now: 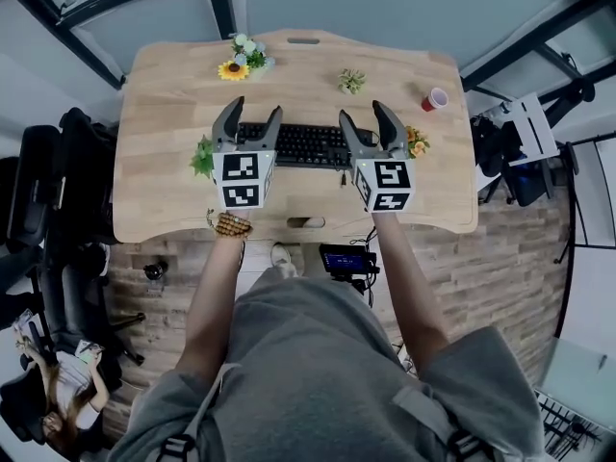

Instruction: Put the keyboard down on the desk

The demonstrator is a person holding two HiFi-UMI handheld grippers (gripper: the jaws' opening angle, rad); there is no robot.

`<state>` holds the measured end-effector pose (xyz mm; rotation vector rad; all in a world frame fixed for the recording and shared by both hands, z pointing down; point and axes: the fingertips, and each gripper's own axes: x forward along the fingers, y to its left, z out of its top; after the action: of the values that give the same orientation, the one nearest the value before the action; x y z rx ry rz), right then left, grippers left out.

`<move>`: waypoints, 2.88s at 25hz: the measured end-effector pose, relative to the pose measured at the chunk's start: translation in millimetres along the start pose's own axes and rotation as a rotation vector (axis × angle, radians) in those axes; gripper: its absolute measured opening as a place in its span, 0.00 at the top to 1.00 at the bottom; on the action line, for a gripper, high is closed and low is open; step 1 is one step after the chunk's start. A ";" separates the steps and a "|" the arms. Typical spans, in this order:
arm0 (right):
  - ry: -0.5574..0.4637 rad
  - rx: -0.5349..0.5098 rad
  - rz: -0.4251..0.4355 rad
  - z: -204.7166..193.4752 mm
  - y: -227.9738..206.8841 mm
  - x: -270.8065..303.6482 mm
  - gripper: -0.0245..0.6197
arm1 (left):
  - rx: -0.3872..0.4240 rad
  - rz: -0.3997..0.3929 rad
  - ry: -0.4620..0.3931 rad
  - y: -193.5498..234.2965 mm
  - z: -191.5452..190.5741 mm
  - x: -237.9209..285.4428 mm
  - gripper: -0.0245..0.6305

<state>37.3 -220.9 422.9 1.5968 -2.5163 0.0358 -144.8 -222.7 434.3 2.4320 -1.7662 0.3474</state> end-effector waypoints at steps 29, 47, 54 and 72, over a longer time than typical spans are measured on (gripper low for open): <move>-0.151 -0.077 -0.039 50.0 61.5 -53.0 0.60 | 0.095 0.014 -0.298 -48.2 63.8 -67.1 0.61; -0.137 -0.087 -0.064 11.6 66.4 -65.1 0.69 | 0.090 -0.004 -0.267 -67.4 21.4 -66.0 0.70; -0.109 -0.059 -0.065 -7.3 65.0 -66.9 0.78 | 0.071 0.001 -0.233 -70.1 -1.8 -67.3 0.75; -0.015 -0.065 -0.078 -52.3 54.5 -73.6 0.84 | 0.070 -0.021 -0.182 -90.0 -38.0 -54.7 0.87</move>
<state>25.2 -125.9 467.1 1.6734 -2.4375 -0.0661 -79.9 -135.3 460.9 2.6038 -1.8247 0.1947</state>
